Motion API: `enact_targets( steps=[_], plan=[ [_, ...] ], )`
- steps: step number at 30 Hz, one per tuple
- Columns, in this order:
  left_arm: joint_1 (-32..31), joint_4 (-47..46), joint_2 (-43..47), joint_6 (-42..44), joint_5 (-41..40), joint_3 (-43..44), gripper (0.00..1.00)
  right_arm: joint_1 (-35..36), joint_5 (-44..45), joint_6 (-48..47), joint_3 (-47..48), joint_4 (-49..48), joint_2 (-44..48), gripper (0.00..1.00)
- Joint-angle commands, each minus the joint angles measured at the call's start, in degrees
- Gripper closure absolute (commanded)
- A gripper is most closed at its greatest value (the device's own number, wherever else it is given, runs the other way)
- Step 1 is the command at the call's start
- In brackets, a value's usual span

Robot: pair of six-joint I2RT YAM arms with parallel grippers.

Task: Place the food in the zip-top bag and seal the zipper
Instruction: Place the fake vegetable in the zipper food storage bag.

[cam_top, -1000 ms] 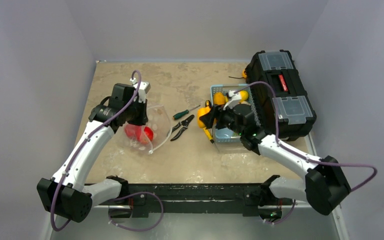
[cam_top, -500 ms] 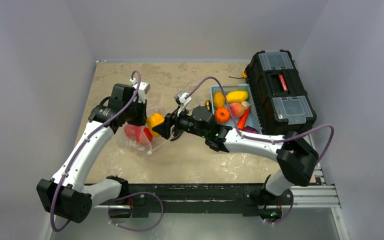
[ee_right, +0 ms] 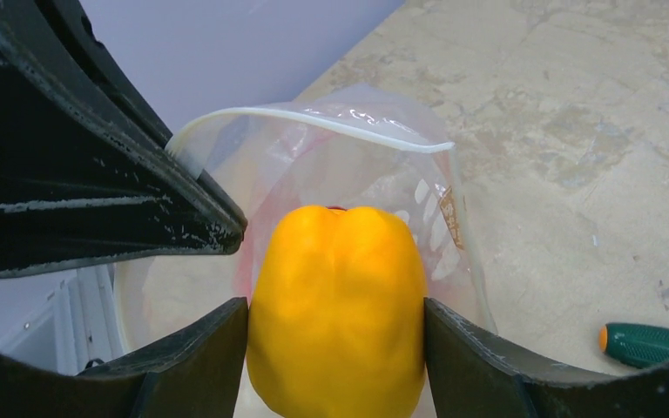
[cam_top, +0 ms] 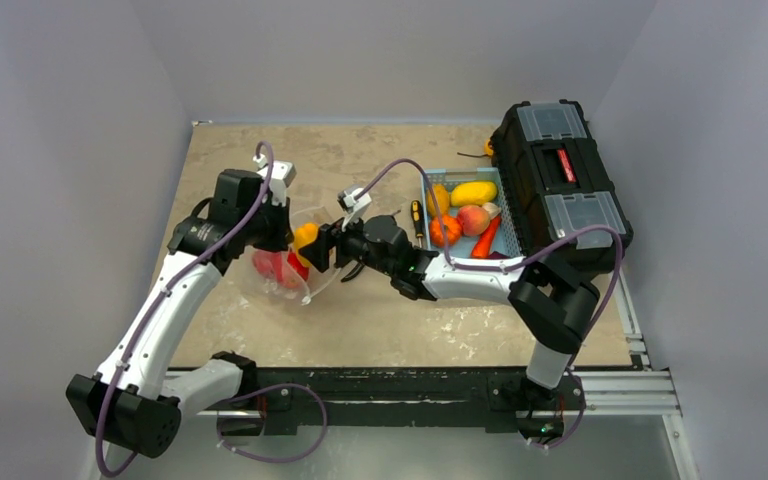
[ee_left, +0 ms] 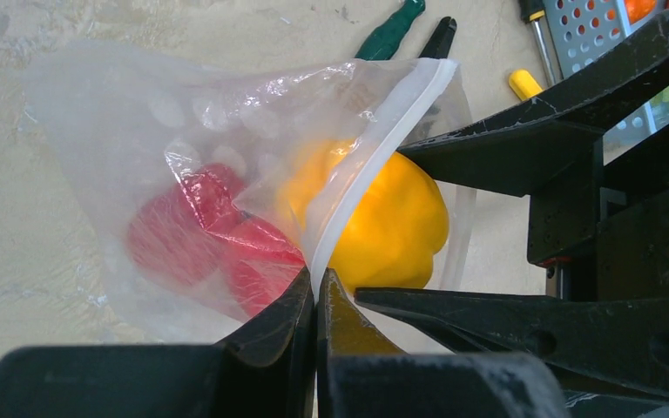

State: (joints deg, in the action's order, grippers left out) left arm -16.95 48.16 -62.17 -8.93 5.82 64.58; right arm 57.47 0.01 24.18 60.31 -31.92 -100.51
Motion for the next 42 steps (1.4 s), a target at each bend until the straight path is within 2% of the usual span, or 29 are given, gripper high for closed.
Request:
enact_targets(
  steps=[1,8,11,14,17,20,23,29,36,42],
  plan=[
    [-0.19,-3.18,2.27,0.08,1.68,-0.06,1.00,0.10,3.51,0.42,3.36,-7.19,-0.05,0.92],
    [-0.19,-4.99,4.81,0.22,2.73,-1.10,1.00,0.01,5.52,0.39,9.15,-5.04,-3.86,0.80],
    [-0.19,-5.84,6.21,0.31,2.76,-1.65,1.00,0.01,5.83,1.01,10.85,-4.89,-5.46,0.72],
    [-0.19,-6.70,7.56,0.27,2.13,-2.27,1.00,0.03,5.72,1.53,12.12,-4.17,-6.18,0.52],
    [-0.18,-7.03,8.34,0.08,0.85,-2.52,1.00,0.05,5.35,1.42,12.39,-2.84,-5.24,0.28],
    [-0.11,-6.83,8.21,-0.19,-0.78,-2.46,1.00,0.01,5.66,1.10,12.63,0.66,-3.70,0.12],
    [-0.06,-6.43,7.97,-0.38,-1.63,-2.26,1.00,0.02,6.18,0.36,12.05,3.28,-1.58,0.02],
    [-0.10,-6.47,7.69,-0.48,-2.49,-2.35,1.00,0.01,6.27,-0.89,9.99,7.29,4.41,0.03],
    [-0.10,-4.94,5.56,-0.87,-3.20,-1.42,1.00,0.06,8.58,-3.92,2.36,11.86,18.89,0.13],
    [-0.10,-4.92,5.50,-1.00,-3.63,-1.47,1.00,-0.29,20.54,-8.02,-9.12,13.67,30.96,0.13]
  ],
)
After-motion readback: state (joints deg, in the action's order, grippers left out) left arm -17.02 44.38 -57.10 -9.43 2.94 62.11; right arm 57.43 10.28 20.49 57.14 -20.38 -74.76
